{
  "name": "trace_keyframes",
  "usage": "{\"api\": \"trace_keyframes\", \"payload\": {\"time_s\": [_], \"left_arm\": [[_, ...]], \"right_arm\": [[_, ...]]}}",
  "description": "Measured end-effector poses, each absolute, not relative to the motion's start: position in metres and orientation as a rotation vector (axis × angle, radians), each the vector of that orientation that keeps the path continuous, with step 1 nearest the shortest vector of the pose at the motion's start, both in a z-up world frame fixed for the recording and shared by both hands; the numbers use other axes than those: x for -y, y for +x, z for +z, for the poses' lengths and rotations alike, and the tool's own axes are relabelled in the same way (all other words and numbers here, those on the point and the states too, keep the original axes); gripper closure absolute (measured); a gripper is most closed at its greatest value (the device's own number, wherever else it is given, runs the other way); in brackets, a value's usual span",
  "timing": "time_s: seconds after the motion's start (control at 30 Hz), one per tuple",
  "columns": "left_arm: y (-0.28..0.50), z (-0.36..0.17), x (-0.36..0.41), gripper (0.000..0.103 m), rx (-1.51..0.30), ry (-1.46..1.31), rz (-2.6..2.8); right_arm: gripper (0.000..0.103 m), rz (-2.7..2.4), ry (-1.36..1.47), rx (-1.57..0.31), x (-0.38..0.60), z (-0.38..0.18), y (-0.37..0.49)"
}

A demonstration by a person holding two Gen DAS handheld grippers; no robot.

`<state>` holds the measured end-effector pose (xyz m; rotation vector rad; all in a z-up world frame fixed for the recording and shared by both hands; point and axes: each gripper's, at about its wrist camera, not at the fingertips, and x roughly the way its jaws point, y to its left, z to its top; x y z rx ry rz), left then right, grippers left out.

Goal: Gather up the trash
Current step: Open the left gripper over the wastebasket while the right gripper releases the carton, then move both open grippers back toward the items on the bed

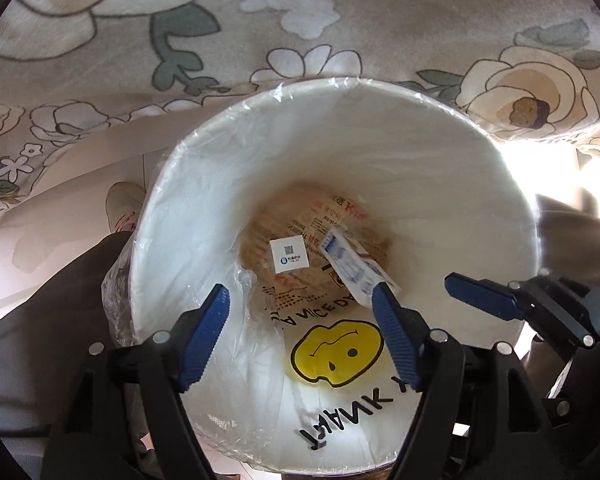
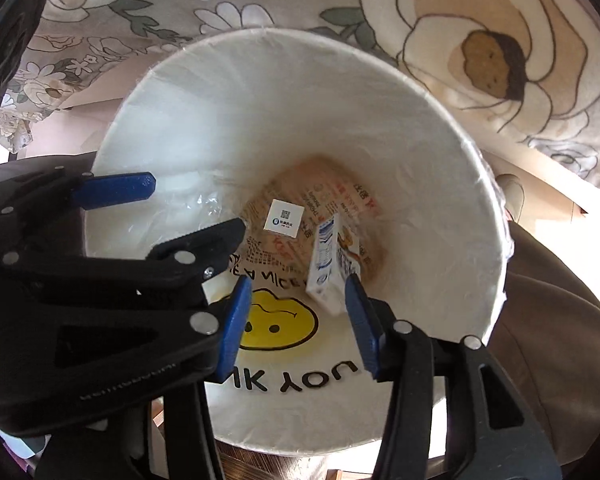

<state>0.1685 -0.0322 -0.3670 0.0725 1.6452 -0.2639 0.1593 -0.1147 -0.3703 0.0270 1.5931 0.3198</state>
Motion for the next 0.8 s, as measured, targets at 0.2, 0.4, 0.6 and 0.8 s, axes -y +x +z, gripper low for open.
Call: {"api": "trace_keyframes", "payload": {"time_s": [0.2, 0.4, 0.6, 0.8], "left_arm": [[0.167, -0.368, 0.029, 0.027, -1.656, 0.065, -0.257], [0.167, -0.356, 0.029, 0.027, -1.647, 0.076, -0.257], [0.157, -0.307, 0.026, 0.027, -1.549, 0.062, -0.304], [0.143, -0.240, 0.012, 0.027, -1.421, 0.152, -0.305]], "right_arm": [[0.052, 0.303, 0.014, -1.602, 0.114, -0.372, 0.158], [0.052, 0.309, 0.019, -1.611, 0.119, -0.368, 0.156], [0.052, 0.376, 0.087, -1.609, 0.127, -0.344, 0.145], [0.052, 0.420, 0.117, -1.535, 0.147, -0.284, 0.130]]}}
